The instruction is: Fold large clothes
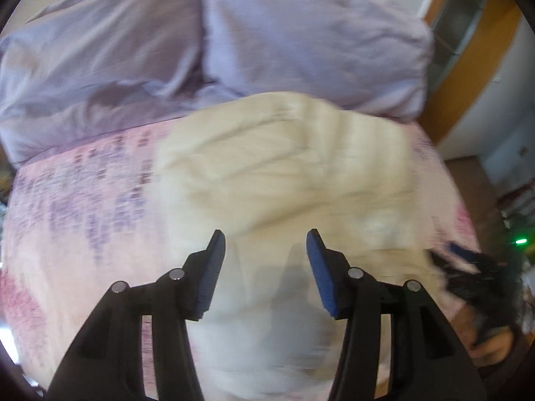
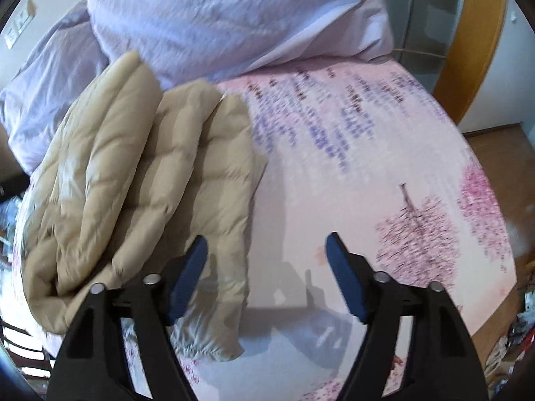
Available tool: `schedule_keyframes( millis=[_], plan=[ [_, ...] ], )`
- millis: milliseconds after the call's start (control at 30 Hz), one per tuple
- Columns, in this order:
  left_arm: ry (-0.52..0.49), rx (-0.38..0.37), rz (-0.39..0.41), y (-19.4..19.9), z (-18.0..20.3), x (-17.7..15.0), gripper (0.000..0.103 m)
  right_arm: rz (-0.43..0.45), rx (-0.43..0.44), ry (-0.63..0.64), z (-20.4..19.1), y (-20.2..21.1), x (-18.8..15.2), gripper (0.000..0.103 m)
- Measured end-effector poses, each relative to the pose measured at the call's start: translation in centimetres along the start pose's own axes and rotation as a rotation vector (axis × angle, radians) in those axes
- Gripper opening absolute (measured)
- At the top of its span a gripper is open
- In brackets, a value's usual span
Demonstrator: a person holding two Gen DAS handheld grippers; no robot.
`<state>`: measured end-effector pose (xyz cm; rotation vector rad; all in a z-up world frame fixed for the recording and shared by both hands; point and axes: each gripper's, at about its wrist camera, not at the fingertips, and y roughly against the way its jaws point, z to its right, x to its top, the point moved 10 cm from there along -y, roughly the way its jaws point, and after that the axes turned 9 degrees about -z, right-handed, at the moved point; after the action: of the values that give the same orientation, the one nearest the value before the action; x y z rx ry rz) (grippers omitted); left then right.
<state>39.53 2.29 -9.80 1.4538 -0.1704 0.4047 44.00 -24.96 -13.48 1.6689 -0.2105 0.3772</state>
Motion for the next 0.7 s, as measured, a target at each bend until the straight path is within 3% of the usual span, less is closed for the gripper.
schedule_keyframes(
  millis=[100, 233, 467, 700],
  plan=[
    [0.036, 0.047, -0.004, -0.7, -2.8, 0.1, 0.051, 0.009, -0.004, -0.019, 0.2, 0.4, 0.6, 0.081],
    [0.065, 0.050, -0.033, -2.4, -4.1, -0.5, 0.056, 0.025, -0.012, -0.037, 0.0, 0.9, 0.9, 0.081],
    [0.040, -0.001, -0.076, -5.2, -1.0, -1.9, 0.056, 0.065, 0.026, -0.039, -1.4, 2.6, 1.8, 0.082],
    [-0.003, -0.006, -0.083, -6.6, 2.0, -2.6, 0.057, 0.103, 0.080, 0.010, -4.6, 4.2, 2.9, 0.082]
  ],
)
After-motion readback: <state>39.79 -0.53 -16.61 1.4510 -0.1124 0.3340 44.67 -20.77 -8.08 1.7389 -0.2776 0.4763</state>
